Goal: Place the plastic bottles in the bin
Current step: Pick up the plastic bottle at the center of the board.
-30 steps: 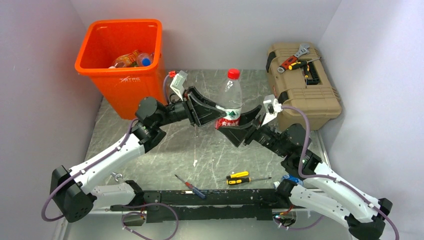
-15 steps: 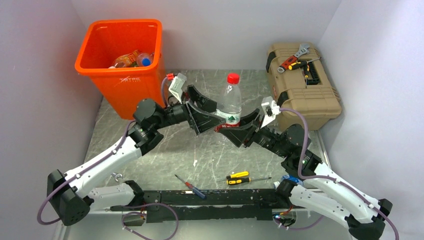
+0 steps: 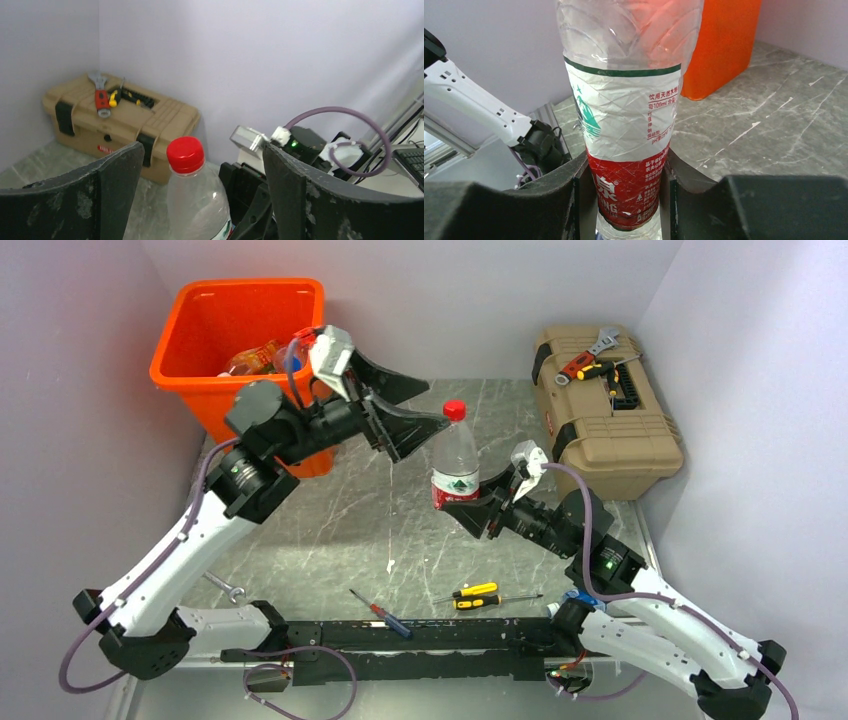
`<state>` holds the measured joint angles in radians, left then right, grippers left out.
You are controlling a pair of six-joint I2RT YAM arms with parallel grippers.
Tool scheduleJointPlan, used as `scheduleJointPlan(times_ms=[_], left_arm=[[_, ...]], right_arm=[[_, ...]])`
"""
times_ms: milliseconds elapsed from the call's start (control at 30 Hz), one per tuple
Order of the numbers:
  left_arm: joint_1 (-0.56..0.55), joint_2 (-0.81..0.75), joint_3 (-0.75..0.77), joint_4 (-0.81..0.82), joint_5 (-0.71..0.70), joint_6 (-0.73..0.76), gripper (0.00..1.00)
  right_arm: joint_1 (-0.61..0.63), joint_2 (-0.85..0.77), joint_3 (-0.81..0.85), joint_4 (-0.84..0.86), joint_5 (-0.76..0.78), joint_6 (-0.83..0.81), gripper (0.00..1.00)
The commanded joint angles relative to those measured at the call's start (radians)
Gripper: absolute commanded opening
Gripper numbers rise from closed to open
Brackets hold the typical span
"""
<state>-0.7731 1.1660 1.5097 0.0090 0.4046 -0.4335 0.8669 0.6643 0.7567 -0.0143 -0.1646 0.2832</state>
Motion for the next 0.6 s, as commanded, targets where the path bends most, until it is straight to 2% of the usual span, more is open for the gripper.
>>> scheduleJointPlan(times_ms=[0, 200, 333, 400, 500, 567], left_arm=[[-0.003, 0.082, 0.054, -0.147, 0.007, 0.012, 0.9], [-0.004, 0.124, 0.065, -0.162, 0.037, -0.025, 0.82], [-0.007, 0.137, 0.064, -0.144, 0.072, -0.04, 0.7], [-0.009, 0.138, 0.062, -0.135, 0.078, -0.038, 0.61], [-0.014, 0.133, 0.049, -0.105, 0.095, -0.037, 0.43], [-0.017, 0.129, 0.04, -0.092, 0.099, -0.033, 0.18]], right_arm=[[0.001, 0.001, 0.028, 0.019, 0.013, -0.029, 0.15], [0.001, 0.004, 0.032, 0.019, 0.008, -0.032, 0.15], [0.002, 0.008, 0.033, 0.019, 0.004, -0.031, 0.14], [0.001, 0.008, 0.032, 0.019, 0.002, -0.032, 0.14], [0.001, 0.013, 0.033, 0.019, -0.002, -0.029, 0.14], [0.002, 0.015, 0.033, 0.019, -0.005, -0.028, 0.14]])
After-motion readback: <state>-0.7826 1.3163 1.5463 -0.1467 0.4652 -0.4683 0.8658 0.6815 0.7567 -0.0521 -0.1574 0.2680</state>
